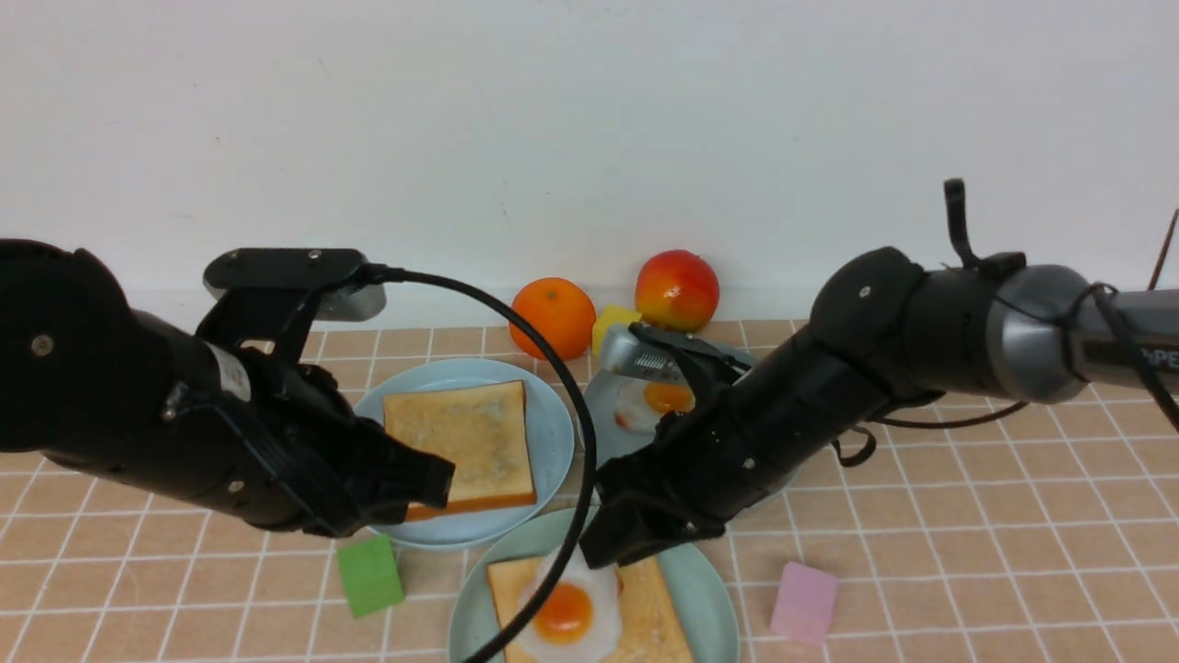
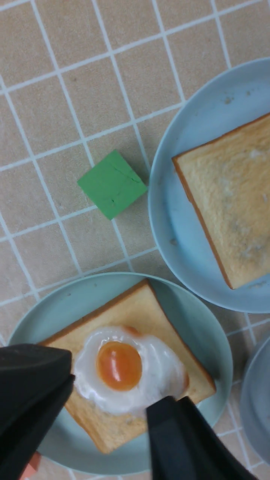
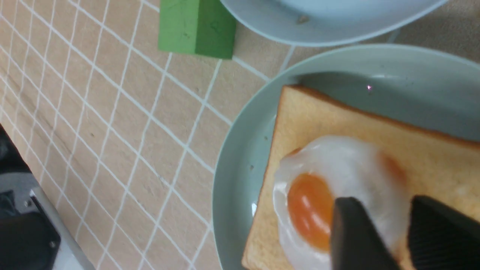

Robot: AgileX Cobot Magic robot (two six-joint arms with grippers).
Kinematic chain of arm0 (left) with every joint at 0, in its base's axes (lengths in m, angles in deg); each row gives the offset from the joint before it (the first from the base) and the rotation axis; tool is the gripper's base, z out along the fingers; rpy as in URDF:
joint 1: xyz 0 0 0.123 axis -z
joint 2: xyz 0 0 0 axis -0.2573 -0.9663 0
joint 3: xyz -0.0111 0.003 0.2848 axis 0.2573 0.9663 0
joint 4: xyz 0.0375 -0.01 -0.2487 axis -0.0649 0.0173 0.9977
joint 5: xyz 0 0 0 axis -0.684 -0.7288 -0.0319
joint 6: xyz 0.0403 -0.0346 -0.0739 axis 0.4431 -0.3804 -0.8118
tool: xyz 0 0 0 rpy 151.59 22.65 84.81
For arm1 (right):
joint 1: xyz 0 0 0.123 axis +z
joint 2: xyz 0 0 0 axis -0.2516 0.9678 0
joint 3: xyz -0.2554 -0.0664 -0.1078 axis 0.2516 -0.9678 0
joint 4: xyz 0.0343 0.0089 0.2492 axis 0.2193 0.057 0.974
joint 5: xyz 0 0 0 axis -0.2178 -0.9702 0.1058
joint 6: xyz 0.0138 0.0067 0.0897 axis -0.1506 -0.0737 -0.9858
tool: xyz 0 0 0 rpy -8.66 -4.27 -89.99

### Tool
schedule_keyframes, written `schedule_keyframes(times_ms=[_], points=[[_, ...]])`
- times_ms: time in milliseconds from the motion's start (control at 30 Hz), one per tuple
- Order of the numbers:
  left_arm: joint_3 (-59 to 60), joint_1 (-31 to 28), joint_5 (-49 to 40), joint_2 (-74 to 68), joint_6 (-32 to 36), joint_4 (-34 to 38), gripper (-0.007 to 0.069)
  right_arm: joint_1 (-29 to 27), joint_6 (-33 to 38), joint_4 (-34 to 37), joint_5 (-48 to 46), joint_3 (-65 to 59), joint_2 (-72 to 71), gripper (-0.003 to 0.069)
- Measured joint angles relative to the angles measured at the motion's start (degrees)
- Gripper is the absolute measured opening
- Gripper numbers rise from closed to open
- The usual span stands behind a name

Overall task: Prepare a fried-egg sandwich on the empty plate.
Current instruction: Use the right arm to place the fried egg on the slice of bread in the middle, then use the left arm to grab a slice of bread

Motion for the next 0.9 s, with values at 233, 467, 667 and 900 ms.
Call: schedule_keyframes(times_ms=[233, 467, 667, 900], points=[[-0.2, -2.3, 5.2, -1.1, -12.6, -6.9, 0.0139, -4.3, -5.3, -9.8, -1.2, -0.1, -10.6, 0.0447], [-6.7, -12.0, 1.4, -13.6, -13.6, -4.2, 0.0334, -5.4, -17.3, -26.8, -5.5, -1.6, -27.0, 0.0457], [-12.9, -15.2, 1.0, -24.2, -2.2, 7.3, 0.0365, -1.2, -19.4, -30.3, -3.8, -9.7, -34.9, 0.0457], [-20.1, -15.1, 2.2, -35.9, 4.9, 11.7, 0.0365, 1.7, -19.6, -30.3, -1.4, -17.0, -38.1, 0.0457]])
